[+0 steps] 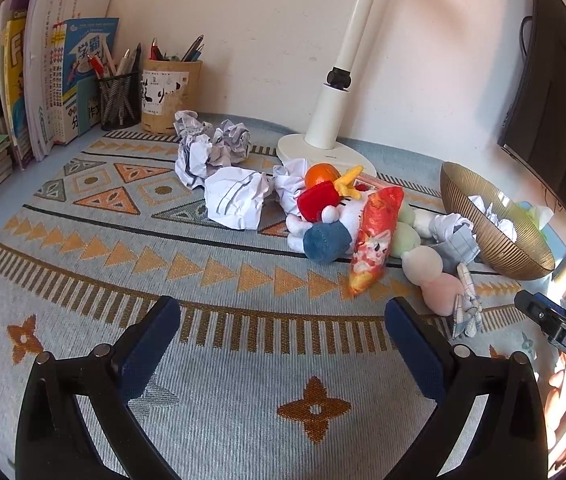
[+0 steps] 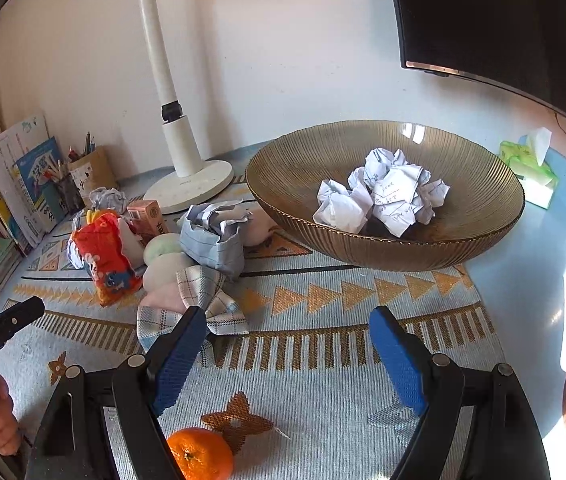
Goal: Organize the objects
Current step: 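Move both open tools back toward the items on the rug, then grasp the red snack bag with the right tool while the left grasps paper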
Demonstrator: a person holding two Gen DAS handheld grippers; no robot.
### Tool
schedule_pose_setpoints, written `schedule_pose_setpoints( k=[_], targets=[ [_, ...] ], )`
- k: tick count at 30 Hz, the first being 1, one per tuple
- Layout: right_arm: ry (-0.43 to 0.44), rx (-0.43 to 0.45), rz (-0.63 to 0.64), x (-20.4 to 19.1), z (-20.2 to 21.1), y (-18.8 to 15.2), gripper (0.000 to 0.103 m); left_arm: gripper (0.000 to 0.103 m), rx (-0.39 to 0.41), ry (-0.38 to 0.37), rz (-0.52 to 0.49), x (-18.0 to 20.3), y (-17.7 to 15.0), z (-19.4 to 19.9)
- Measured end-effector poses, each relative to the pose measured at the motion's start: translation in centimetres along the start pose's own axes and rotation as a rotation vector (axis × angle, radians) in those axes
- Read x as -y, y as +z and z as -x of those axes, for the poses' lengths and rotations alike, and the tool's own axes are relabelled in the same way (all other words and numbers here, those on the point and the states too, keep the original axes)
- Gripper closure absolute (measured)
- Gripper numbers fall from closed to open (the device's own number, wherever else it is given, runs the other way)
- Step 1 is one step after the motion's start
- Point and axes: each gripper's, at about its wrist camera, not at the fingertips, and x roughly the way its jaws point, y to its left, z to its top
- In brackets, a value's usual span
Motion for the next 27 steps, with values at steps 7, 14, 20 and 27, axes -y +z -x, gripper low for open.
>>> schedule_pose_setpoints(
  k=[7,14,20,27],
  targets=[
    [0.216,-0.058,-0.012,-6.7,1.5,2.9,0.021,0.001,-0.06,-0.041,-0.089,-2.9,4.3,-0.6],
    [0.256,-0.256,0.061,-14.2,-6.4,3.4,0.038,0.002,-0.121,-0.081,-0.136,-5.1,7.6,-5.7],
    [0.25,-0.287,0.049,-15.0,-10.7,4.1,0.038,0.005,-0.15,-0.133,-0.155,-5.3,8.5,-8.3],
    [0.276,-0.262,0.055,-14.5,-10.8,4.2,0.068,0.049,-0.196,-0.195,-0.108,-5.9,8.4,-9.7]
  ],
)
